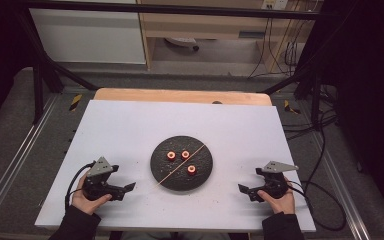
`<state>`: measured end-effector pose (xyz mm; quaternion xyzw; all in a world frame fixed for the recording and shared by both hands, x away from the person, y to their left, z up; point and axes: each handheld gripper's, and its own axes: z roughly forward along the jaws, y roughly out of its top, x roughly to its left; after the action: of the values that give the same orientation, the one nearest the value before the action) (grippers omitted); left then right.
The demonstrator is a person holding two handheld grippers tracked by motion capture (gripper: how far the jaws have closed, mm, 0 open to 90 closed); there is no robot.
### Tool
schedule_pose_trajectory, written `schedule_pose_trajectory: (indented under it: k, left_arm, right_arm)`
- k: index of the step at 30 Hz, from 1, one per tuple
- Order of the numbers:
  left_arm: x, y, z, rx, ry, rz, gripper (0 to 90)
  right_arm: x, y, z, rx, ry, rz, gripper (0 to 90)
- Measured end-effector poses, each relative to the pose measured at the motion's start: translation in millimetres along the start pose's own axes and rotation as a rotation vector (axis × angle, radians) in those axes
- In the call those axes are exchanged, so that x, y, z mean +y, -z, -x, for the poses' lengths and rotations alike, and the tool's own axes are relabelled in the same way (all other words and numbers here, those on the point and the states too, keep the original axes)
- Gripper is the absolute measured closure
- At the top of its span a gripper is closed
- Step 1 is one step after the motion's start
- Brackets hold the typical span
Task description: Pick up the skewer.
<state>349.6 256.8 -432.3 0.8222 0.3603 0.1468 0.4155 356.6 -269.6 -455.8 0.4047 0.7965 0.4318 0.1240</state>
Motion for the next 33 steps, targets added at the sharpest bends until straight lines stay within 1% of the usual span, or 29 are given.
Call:
schedule_pose_trajectory:
  k: [9,13,15,20,25,33]
  left_arm:
    - [13.6,-2.3,10.7,0.002,-0.021,-0.018,8.5]
    - [23.1,-3.0,15.8,-0.005,-0.024,-0.02,8.6]
    - [28.0,-3.9,18.2,-0.001,-0.033,-0.026,8.6]
    - [38.5,-7.0,23.4,-0.002,-0.037,-0.03,9.1]
    - [49.2,-12.8,29.8,0.0,-0.041,-0.05,9.3]
    - [65.1,-28.0,39.3,-0.005,-0.056,-0.093,11.3]
  right_arm:
    - [0.4,0.4,0.0,0.003,-0.004,0.001,0.5]
    - [0.7,0.7,0.5,0.004,-0.001,0.0,0.5]
    - [0.6,1.0,0.4,0.0,-0.001,-0.002,0.5]
    - [0.8,0.9,0.3,0.0,-0.002,-0.001,0.5]
    - [0.9,1.1,0.2,0.001,-0.003,-0.001,0.5]
    - [0.6,0.8,-0.5,0.0,-0.005,-0.004,0.5]
